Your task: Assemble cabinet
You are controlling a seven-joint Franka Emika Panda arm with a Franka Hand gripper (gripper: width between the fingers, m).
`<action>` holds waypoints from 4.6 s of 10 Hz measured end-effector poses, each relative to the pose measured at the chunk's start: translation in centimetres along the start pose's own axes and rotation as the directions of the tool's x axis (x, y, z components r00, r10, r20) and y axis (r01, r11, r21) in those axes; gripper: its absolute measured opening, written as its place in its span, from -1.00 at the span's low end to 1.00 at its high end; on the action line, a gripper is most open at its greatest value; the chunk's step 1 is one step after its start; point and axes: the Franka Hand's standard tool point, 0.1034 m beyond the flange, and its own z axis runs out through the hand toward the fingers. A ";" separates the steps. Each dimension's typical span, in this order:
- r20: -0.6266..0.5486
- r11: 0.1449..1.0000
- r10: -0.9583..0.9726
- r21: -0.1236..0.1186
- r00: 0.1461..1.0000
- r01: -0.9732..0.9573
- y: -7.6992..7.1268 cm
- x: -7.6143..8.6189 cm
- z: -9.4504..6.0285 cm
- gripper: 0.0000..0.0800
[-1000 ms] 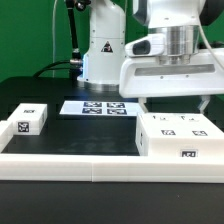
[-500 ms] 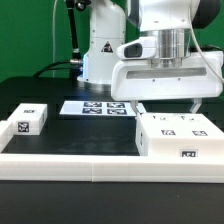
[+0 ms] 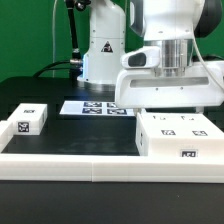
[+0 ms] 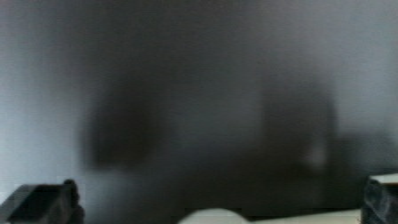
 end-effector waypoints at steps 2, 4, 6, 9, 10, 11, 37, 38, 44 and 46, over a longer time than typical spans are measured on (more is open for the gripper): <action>-0.007 1.000 0.007 -0.005 1.000 -0.007 1.0 0.4 0.5 0.99; -0.008 1.000 0.001 -0.004 1.000 -0.001 0.9 0.4 0.5 0.99; -0.008 1.000 0.000 -0.004 1.000 0.000 0.8 0.3 0.5 0.99; -0.013 1.000 -0.003 -0.004 1.000 0.003 0.7 0.4 0.6 0.99; -0.022 1.000 -0.003 -0.004 1.000 0.003 0.7 0.6 0.6 0.99; -0.024 1.000 -0.003 -0.004 1.000 0.003 0.7 0.6 0.6 0.99; 0.091 0.995 -0.095 0.016 0.991 0.094 1.2 2.1 -5.0 -0.99; 0.093 0.995 -0.095 0.016 0.991 0.094 1.2 2.1 -5.0 -0.99; 0.102 0.995 -0.098 0.022 0.990 0.096 0.9 2.6 -7.3 -0.99; 0.134 0.995 -0.099 0.031 0.986 0.096 0.6 3.7 -8.8 -0.99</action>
Offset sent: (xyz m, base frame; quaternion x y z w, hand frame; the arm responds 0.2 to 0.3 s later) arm 0.0000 0.0000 0.0000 0.0000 0.0000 0.0000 1.0000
